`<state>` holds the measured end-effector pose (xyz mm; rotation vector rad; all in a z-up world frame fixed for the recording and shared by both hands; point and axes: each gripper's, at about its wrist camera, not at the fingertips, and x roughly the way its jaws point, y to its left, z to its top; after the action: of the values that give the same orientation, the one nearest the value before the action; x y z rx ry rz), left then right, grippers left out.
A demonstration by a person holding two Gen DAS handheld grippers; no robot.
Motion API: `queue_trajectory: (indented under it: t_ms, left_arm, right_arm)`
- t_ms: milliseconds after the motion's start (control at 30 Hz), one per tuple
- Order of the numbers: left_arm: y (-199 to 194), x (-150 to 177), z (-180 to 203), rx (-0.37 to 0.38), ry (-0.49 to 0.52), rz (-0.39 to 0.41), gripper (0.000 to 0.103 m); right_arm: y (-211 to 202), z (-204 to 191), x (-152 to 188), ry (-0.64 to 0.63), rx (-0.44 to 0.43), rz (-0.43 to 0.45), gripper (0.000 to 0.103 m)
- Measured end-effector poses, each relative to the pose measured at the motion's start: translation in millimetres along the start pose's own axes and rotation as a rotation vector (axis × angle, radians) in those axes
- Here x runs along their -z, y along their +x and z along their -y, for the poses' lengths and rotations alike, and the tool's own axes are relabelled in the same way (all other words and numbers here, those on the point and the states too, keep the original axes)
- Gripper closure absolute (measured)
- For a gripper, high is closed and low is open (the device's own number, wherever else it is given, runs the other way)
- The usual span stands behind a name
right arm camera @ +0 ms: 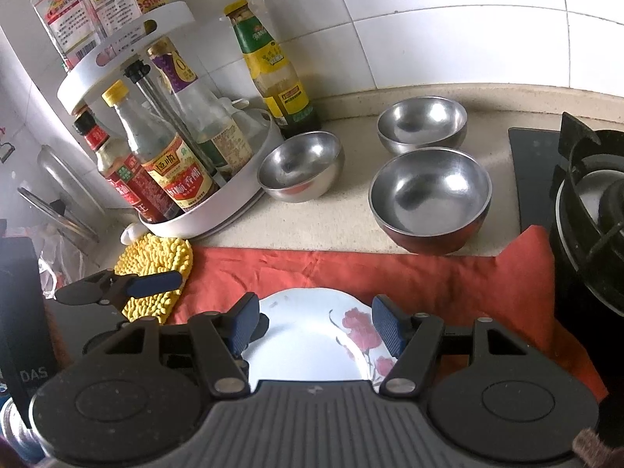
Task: Organize plates and bowls
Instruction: 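Raise both grippers up and away from the plate stack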
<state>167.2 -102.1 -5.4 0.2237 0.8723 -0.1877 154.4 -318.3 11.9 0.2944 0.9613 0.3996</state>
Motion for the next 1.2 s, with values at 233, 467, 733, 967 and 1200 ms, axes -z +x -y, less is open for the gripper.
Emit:
queue_trajectory:
  t_ms: [233, 467, 733, 967, 1200]
  left_arm:
    - [1.7, 3.6, -2.1, -0.027, -0.012, -0.019, 0.001]
    - [2.9, 5.0, -5.5, -0.041, -0.028, -0.031, 0.001]
    - [7.1, 6.1, -8.3, -0.053, -0.033, -0.044, 0.001]
    - [10.9, 6.2, -11.3, -0.048, -0.03, -0.052, 0.001]
    - [15.4, 1.9, -15.3, -0.034, -0.036, -0.055, 0.001]
  right_arm:
    - [4.9, -0.8, 1.2, -0.009, -0.004, -0.02, 0.042]
    - [9.8, -4.4, 0.6, -0.021, -0.012, -0.035, 0.042]
    - [13.9, -6.8, -1.5, -0.033, -0.011, -0.046, 0.042]
    - [17.9, -6.8, -4.0, -0.037, -0.002, -0.056, 0.037]
    - [19.1, -8.9, -8.0, -0.039, -0.001, -0.051, 0.037]
